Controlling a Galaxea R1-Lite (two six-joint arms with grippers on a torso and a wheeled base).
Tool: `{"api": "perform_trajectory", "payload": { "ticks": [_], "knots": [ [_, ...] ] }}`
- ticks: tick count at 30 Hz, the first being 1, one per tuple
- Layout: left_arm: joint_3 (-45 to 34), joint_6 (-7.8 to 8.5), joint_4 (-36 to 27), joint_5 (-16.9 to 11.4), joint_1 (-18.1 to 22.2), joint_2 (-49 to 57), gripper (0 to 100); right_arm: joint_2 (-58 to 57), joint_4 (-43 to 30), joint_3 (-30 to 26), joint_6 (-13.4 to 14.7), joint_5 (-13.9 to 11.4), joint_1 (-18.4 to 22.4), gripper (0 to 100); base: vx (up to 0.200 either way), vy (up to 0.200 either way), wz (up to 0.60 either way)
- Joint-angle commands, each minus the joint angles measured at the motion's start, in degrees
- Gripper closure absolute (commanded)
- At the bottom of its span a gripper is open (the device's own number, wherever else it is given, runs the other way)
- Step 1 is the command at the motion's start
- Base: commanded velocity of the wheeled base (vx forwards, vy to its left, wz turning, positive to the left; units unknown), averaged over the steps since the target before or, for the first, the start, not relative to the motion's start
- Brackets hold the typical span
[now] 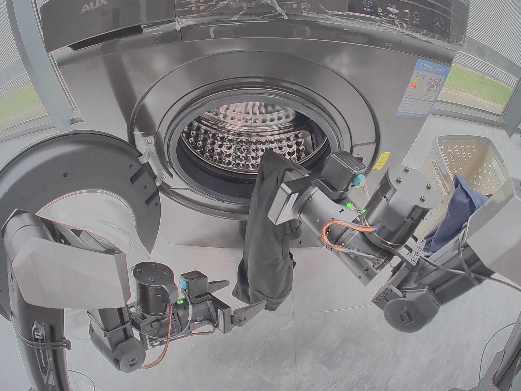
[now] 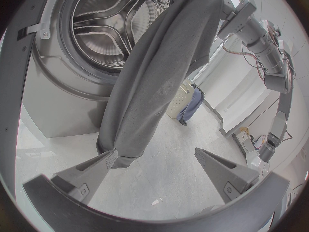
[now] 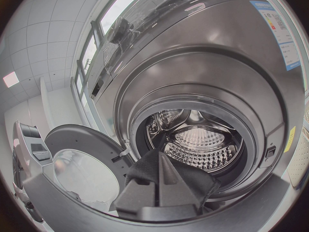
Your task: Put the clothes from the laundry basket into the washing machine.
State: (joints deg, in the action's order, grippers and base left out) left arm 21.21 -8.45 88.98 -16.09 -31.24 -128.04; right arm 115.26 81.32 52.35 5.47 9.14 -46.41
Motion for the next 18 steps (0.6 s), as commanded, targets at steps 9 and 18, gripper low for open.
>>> {"api": "perform_trajectory", "payload": {
  "ticks": [9, 18],
  "knots": [
    [2.0, 0.1, 0.1, 0.5, 0.0, -2.5, 0, 0.9, -3.5, 7.9, 1.6, 1.8, -0.3, 100, 0.0, 0.0, 0.0],
    [7.6, -0.08, 0.1, 1.2, -0.9, -5.9, 0, 1.1, -2.9, 7.7, 1.7, 1.9, -0.7, 100, 0.0, 0.0, 0.0]
  ]
}}
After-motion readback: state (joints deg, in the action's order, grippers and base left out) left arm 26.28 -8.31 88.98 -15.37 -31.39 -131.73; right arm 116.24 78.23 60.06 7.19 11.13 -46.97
